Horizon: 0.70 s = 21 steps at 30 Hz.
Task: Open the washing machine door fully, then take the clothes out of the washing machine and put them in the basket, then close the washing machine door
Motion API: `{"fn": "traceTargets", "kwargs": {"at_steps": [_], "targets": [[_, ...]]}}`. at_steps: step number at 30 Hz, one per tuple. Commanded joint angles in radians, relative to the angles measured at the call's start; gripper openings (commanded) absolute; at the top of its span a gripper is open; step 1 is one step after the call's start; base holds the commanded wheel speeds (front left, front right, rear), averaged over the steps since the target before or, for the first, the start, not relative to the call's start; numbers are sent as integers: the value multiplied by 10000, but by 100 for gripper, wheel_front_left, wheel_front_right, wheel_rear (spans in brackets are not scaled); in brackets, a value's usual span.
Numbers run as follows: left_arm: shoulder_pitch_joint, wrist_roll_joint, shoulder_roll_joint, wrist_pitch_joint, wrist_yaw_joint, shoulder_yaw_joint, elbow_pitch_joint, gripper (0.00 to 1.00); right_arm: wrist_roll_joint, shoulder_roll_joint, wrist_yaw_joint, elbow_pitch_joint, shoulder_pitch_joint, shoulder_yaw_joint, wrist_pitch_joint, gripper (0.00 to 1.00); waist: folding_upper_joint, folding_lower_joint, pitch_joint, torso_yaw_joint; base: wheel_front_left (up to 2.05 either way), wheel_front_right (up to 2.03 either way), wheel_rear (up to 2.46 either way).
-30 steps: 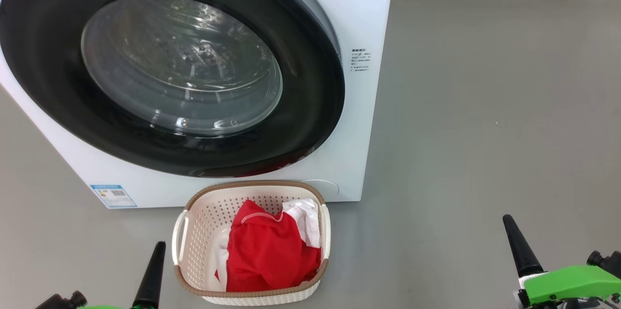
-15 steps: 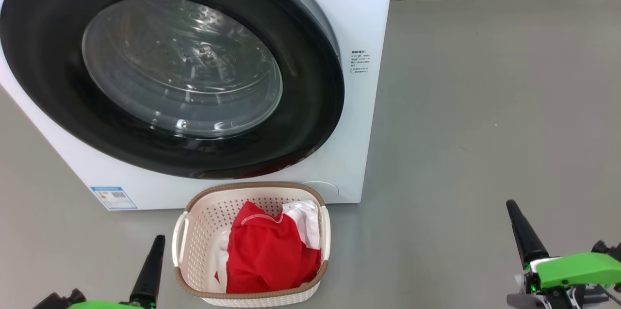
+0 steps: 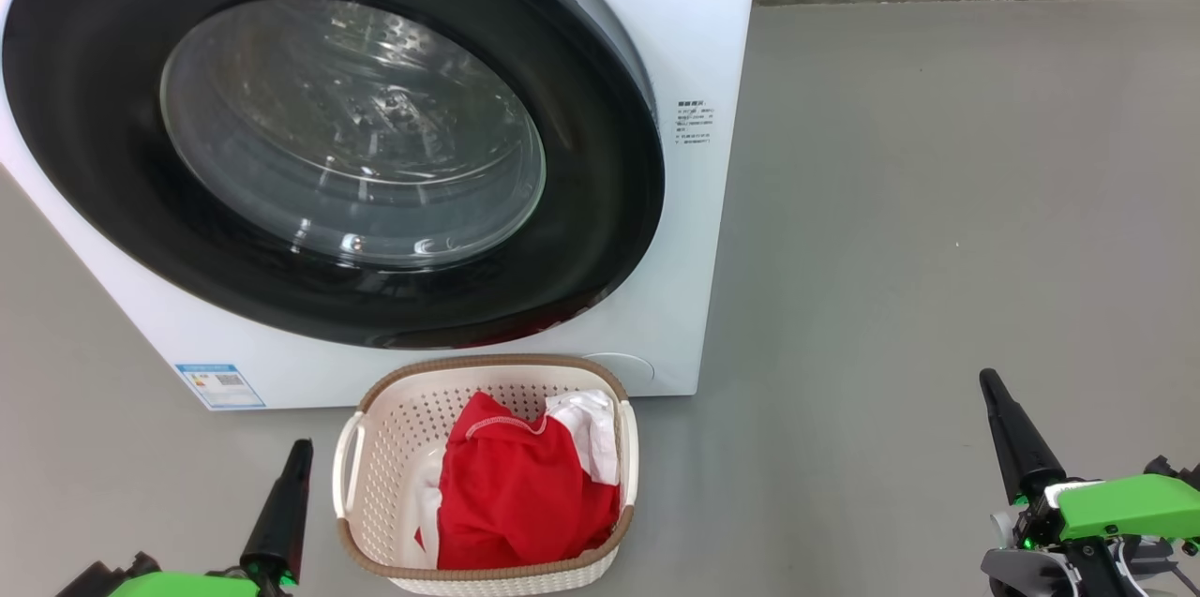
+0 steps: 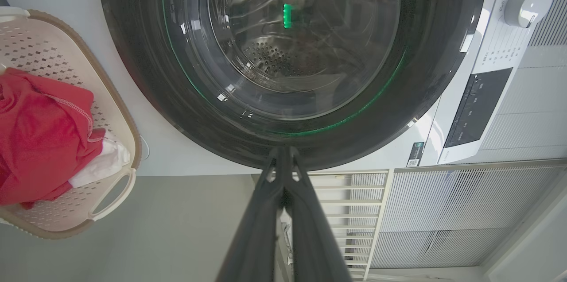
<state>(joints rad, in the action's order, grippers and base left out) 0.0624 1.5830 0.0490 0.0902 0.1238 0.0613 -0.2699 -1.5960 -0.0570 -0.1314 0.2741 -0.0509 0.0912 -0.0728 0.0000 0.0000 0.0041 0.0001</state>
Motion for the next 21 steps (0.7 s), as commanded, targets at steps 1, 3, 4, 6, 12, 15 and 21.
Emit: {"fn": "traceTargets", "kwargs": {"at_steps": [1,3,4,6,12,15,21], "targets": [[438,305,107,116,69,395,253,0,-338,-162,7,-310,-532,-98,-131,0,0,0,-7,-1,0,0,0],[445,355,103,134,69,406,253,0,-387,-159,7,-312,-542,-88,-152,0,0,0,-9,-1,0,0,0],[445,354,101,135,69,408,253,0,-384,-156,7,-312,-542,-84,-155,0,0,0,-9,-1,0,0,0],[446,351,99,138,69,411,253,0,-377,-151,7,-311,-543,-76,-162,0,0,0,-9,-1,0,0,0],[447,342,92,146,69,421,252,0,-359,-135,7,-310,-545,-54,-179,0,0,0,-9,-1,0,0,0],[447,338,88,150,69,426,252,0,-350,-127,7,-309,-546,-43,-188,0,0,0,-9,-1,0,0,0],[448,331,82,157,69,435,252,0,-333,-113,7,-308,-547,-23,-204,0,0,0,-9,-1,0,0,0]]}}
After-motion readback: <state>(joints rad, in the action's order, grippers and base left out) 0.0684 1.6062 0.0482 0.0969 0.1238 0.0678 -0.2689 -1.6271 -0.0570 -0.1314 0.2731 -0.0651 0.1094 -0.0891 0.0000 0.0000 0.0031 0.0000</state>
